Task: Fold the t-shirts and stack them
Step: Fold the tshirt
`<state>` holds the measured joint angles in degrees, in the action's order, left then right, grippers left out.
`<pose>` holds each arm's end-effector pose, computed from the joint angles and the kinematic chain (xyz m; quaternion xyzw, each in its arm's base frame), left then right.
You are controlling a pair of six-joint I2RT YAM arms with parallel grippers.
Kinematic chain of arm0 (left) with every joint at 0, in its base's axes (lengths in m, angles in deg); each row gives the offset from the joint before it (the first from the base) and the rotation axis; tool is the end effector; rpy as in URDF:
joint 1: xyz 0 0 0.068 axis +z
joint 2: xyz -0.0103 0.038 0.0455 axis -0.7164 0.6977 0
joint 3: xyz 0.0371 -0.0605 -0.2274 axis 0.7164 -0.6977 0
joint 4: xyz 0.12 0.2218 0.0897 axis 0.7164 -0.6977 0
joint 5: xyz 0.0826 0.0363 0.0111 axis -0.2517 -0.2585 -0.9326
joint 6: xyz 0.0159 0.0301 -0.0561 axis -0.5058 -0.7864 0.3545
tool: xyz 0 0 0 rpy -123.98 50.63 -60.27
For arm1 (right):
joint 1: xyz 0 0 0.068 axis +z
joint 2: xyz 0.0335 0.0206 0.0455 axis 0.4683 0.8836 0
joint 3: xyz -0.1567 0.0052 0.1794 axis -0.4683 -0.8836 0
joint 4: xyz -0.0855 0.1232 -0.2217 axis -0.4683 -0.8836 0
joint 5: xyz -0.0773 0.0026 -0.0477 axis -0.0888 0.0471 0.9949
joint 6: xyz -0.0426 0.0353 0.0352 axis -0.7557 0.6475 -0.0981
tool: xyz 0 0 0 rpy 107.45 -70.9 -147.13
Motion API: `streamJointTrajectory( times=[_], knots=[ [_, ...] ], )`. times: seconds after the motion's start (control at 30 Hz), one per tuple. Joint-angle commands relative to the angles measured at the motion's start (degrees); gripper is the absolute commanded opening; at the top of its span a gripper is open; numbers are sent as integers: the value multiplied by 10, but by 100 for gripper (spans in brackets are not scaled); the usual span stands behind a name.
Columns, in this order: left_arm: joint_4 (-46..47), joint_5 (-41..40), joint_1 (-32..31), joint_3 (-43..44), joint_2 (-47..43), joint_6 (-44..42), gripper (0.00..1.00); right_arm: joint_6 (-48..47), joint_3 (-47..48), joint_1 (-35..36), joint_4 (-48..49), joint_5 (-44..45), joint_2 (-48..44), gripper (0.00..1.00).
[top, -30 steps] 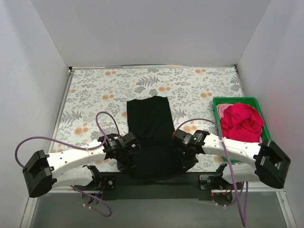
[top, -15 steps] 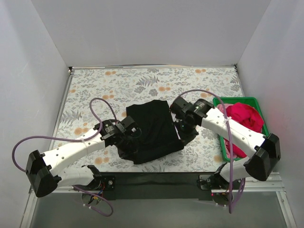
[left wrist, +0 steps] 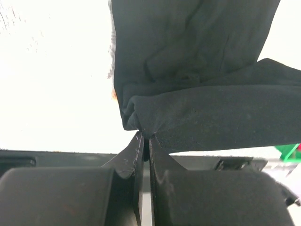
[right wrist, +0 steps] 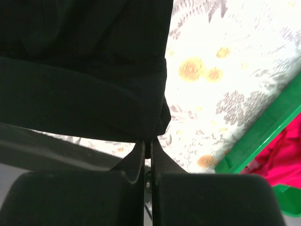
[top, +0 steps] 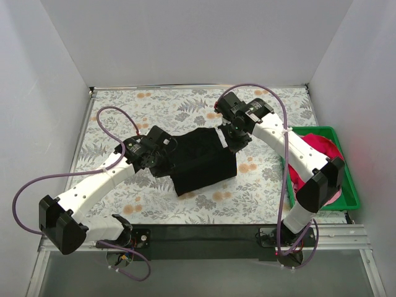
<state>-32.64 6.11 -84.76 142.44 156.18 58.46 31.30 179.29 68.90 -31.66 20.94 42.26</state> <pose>0.1962 -0.1535 0.2422 -0.4806 0.8541 -0.1655 0.1099 0.2541 0.2108 0.2958 -0.2134 0.9570 0.0215 0.1952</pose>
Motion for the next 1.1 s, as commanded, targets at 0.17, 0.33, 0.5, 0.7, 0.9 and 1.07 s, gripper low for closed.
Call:
streamJointTrajectory(
  times=[0.17, 0.33, 0.5, 0.7, 0.9, 1.07],
  knots=[
    [38, -93, 38, 11, 4, -29, 0, -51, 66, -13, 52, 85, 41, 1],
    [69, -108, 58, 9, 32, -48, 0, -64, 90, -20, 85, 101, 67, 1],
    [99, -115, 76, 14, 55, -74, 0, -70, 98, -29, 114, 104, 87, 1],
    [136, -114, 107, 12, 88, -102, 0, -70, 75, -44, 147, 99, 105, 1],
    [172, -107, 128, 16, 124, -121, 0, -73, 66, -59, 187, 93, 135, 1],
    [203, -107, 140, 8, 151, -134, 0, -76, 71, -65, 207, 89, 162, 1]
  ],
)
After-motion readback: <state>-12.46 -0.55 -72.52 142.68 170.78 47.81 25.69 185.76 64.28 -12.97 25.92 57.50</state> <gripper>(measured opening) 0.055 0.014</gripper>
